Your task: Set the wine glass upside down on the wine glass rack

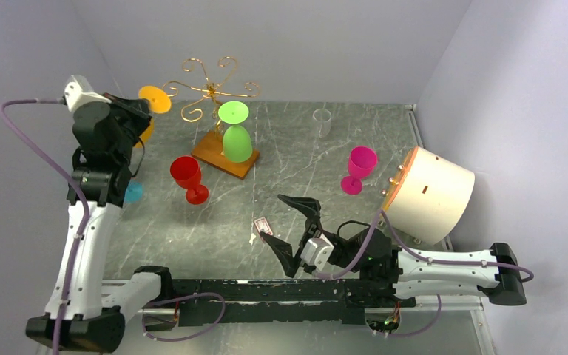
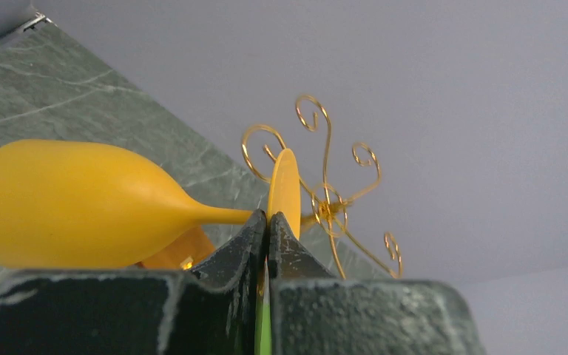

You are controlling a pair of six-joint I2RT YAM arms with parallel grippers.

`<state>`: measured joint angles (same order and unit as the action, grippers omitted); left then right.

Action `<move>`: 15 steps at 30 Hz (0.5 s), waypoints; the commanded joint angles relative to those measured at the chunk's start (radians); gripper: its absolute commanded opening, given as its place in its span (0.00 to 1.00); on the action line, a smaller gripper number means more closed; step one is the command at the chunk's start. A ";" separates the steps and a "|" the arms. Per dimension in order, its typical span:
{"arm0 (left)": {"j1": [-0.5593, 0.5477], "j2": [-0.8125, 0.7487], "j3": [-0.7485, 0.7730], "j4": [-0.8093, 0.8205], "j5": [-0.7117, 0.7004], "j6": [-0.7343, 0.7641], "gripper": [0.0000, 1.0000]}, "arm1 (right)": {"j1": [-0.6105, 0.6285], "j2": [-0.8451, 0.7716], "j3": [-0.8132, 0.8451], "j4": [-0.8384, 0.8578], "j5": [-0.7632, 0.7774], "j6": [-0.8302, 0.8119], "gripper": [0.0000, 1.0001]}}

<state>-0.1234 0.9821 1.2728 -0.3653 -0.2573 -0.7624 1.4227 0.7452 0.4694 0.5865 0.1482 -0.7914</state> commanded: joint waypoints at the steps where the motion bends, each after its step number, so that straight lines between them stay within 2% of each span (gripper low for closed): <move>1: 0.168 0.028 0.014 0.130 0.264 -0.111 0.07 | 0.005 0.009 0.010 0.030 -0.018 0.064 1.00; 4: 0.195 0.029 -0.018 0.170 0.351 -0.145 0.07 | 0.005 0.018 0.001 0.057 -0.029 0.069 1.00; 8: 0.201 0.020 -0.033 0.164 0.387 -0.147 0.07 | 0.005 0.028 0.000 0.090 -0.050 0.089 1.00; 12: 0.204 -0.006 -0.087 0.206 0.417 -0.180 0.07 | 0.005 0.021 0.019 0.075 -0.040 0.170 1.00; 15: 0.210 0.014 -0.109 0.242 0.505 -0.212 0.07 | 0.005 0.014 0.025 0.083 -0.011 0.215 1.00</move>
<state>0.0708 0.9894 1.1919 -0.2230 0.1104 -0.9215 1.4227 0.7746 0.4694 0.6247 0.1127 -0.6651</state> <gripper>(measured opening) 0.071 0.997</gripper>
